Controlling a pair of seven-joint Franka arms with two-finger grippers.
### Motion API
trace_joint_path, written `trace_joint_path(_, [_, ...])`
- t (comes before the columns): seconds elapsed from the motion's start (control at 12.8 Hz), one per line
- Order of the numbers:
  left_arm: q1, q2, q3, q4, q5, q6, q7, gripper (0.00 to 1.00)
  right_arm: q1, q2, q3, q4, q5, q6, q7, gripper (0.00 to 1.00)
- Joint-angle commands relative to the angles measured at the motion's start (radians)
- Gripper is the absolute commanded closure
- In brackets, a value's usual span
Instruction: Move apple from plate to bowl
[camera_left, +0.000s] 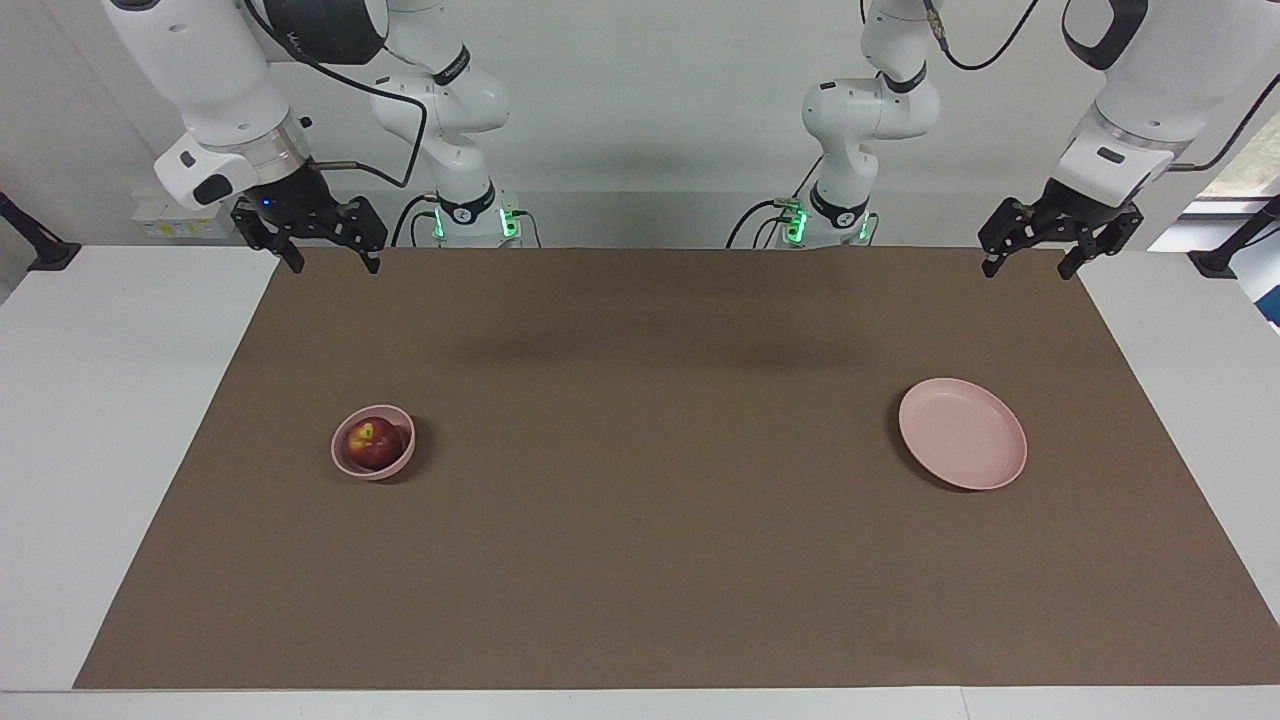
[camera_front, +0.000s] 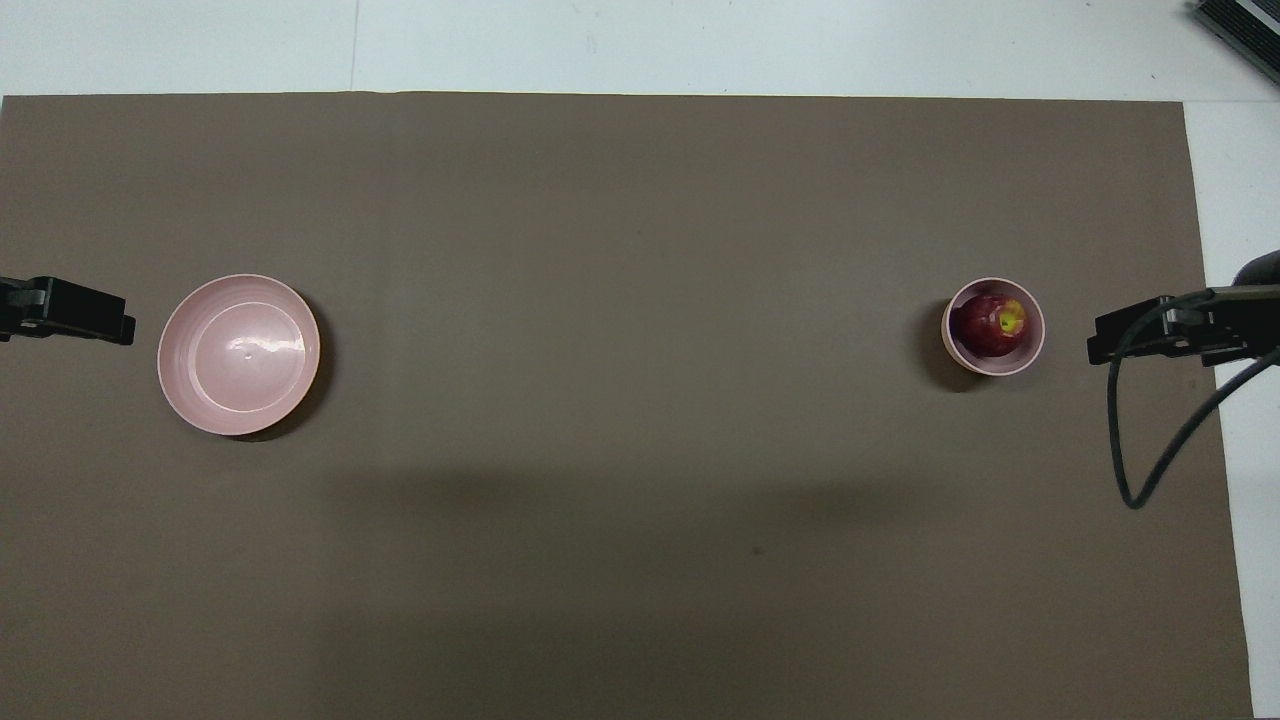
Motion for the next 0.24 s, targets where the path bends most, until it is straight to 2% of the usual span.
trace_joint_path(0.0, [-0.004,-0.005,0.008,0.011,-0.011,-0.02,0.004,0.0,-0.011,-0.003,0.01,-0.001,0.016,0.013,0.008,0.0])
trace_joint_path(0.16, [-0.004,-0.005,0.008,0.011,-0.011,-0.02,0.004,0.0,-0.011,-0.003,0.009,-0.001,0.019,0.013,0.008,0.0])
